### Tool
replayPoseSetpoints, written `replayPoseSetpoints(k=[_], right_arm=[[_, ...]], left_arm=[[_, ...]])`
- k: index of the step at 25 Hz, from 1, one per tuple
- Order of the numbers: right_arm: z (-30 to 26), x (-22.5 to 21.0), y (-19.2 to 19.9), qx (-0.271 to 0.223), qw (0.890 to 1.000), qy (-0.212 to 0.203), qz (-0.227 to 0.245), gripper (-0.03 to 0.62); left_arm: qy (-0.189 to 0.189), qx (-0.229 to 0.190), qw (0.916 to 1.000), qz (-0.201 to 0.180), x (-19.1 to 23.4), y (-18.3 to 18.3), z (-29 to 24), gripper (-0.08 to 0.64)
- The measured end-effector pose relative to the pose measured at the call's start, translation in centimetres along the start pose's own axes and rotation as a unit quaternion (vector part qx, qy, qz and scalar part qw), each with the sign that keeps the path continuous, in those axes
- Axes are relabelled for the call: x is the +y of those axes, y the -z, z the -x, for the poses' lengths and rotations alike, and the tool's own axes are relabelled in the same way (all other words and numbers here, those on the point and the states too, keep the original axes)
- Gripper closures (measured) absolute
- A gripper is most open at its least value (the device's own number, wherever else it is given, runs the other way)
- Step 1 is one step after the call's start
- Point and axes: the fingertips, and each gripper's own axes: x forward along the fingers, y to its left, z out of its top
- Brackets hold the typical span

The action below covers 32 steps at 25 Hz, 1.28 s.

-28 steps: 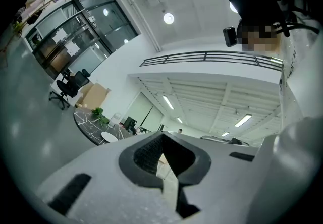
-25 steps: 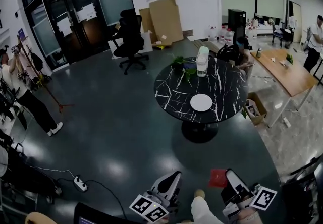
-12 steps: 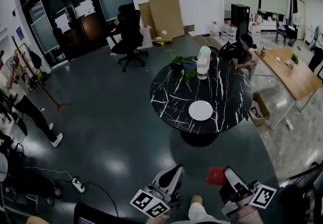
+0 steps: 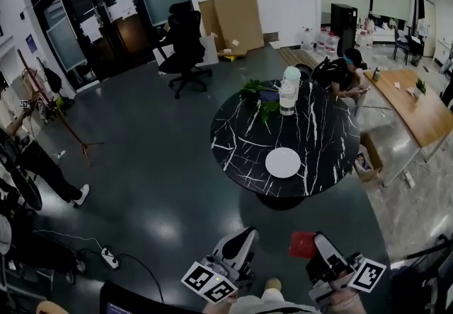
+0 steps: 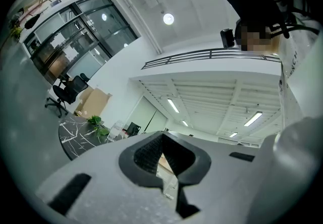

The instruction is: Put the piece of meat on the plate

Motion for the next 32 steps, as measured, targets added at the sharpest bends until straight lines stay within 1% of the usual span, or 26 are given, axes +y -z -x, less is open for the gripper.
replayPoseSetpoints(k=[5,10,14,19,24,28,32], right_arm=[[-2.0,-1.0,-0.6,0.016,1.0,-0.004,0.003,0.506],[-4.5,-2.2,-1.0,0.028,1.0,-0.002,-0.005,0.506],[-6.9,-3.9,-2.2,0.031,0.999,0.003,-0.007,0.506],[-10.6,-6.6,-4.7,0.025,1.0,0.018,-0.004,0.506],[-14.5,-9.2,-7.3,0.016,0.999,0.038,-0.008,0.506],[-16.6,-11.3,-9.4,0.011,0.999,0.046,-0.007,0.506],[-18.2,-13.2,-11.2,0.001,0.998,0.063,-0.005,0.506]], left_arm=[[-0.016,-0.008,0.9998,0.009,1.5,0.3,-1.2,0.552],[-0.009,-0.009,0.9999,0.003,3.1,-0.2,-2.8,0.552],[-0.009,0.0,1.0,0.0,5.7,0.1,-4.8,0.552],[0.0,0.009,0.9999,0.007,10.0,0.4,-9.1,0.552],[0.01,0.029,0.9994,0.016,14.0,0.7,-13.9,0.552],[0.022,0.037,0.999,0.005,16.5,0.7,-17.6,0.552],[0.03,0.052,0.9982,-0.002,18.4,1.1,-20.4,0.552]])
